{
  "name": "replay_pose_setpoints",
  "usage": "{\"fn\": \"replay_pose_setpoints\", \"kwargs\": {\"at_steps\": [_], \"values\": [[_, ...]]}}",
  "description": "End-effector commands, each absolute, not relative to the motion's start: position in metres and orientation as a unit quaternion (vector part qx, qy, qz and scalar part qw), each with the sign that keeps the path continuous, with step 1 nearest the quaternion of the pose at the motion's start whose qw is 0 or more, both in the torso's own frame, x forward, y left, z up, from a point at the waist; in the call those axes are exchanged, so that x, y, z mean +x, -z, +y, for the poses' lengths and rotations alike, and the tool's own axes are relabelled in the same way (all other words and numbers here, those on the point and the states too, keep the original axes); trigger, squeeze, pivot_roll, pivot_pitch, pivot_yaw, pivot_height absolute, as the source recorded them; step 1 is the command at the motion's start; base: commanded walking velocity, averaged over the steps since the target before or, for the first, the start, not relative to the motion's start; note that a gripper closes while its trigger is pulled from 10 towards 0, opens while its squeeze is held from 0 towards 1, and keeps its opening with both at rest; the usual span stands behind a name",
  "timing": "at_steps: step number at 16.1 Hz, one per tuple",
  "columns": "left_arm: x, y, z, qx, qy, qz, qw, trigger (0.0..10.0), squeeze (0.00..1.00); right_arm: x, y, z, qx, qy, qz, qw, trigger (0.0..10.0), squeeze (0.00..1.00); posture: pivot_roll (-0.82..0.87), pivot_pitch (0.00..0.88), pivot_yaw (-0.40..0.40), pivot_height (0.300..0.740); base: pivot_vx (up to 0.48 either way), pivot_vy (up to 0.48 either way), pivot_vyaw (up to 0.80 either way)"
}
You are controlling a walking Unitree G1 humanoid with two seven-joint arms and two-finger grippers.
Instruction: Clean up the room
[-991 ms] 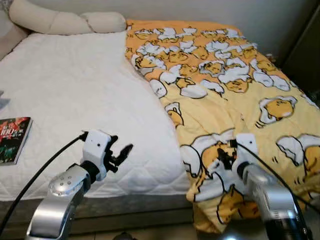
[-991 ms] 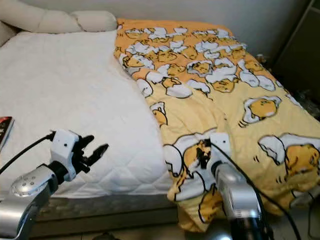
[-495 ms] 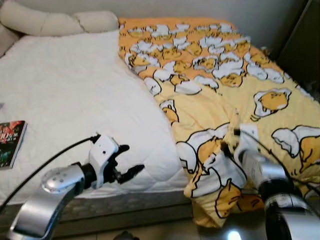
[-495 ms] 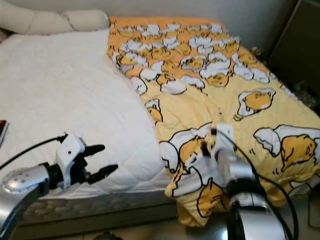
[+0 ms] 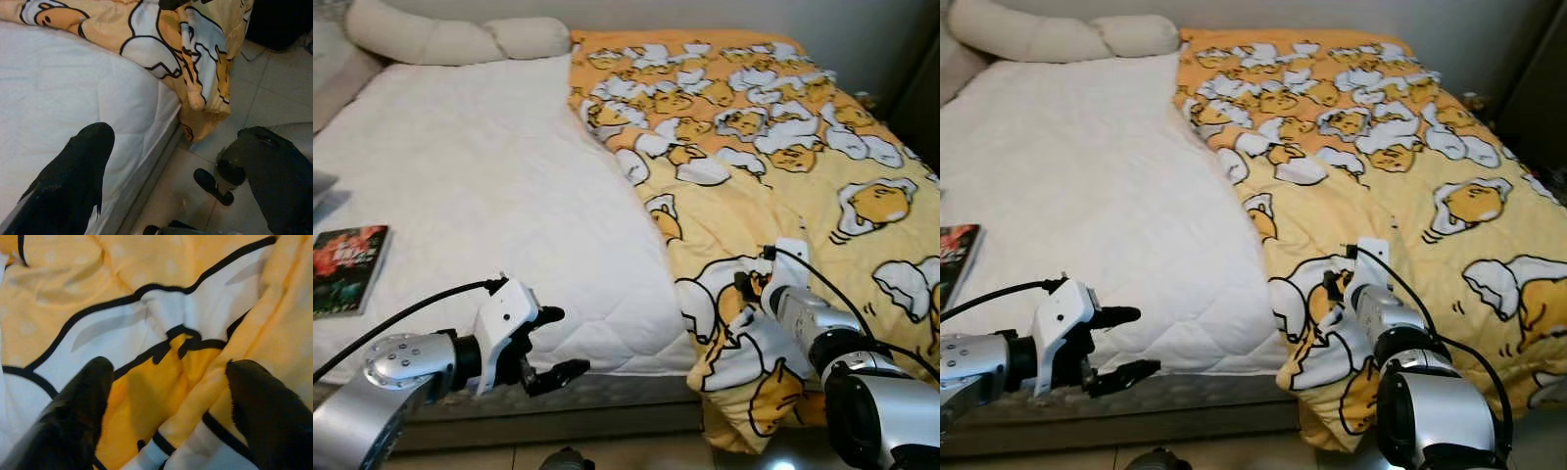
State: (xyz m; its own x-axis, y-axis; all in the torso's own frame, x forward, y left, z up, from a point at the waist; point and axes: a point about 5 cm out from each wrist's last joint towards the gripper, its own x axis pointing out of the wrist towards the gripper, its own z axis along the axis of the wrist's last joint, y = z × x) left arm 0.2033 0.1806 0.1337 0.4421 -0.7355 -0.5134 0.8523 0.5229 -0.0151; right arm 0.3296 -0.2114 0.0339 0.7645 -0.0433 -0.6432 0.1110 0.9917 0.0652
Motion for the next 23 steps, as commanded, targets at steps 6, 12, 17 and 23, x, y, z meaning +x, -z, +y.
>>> {"fn": "replay_pose_setpoints", "kwargs": {"at_steps": [6,12,17,23], "values": [[0.199,-0.141,0.185,0.130,0.473,0.245,0.837,10.0,0.00,0.327,-0.031,-0.218,0.029,0.065,0.349,0.934,3.3,0.00,0.25,0.000,0.036,0.740,0.000,0.000,0.00],[0.184,-0.148,0.194,0.152,0.490,0.276,0.813,10.0,0.00,0.317,-0.022,-0.226,0.027,0.102,0.361,0.927,10.0,0.00,0.30,0.003,0.068,0.740,0.000,0.000,0.00],[0.181,-0.147,0.194,0.148,0.489,0.279,0.813,10.0,0.00,0.317,-0.022,-0.227,0.046,0.126,0.346,0.929,10.0,1.00,0.29,0.010,0.065,0.740,0.000,0.000,0.00],[0.179,-0.148,0.195,0.152,0.486,0.282,0.813,10.0,0.00,0.317,-0.019,-0.214,0.008,0.117,0.356,0.927,10.0,1.00,0.30,0.000,0.061,0.740,0.000,0.000,0.00]]}}
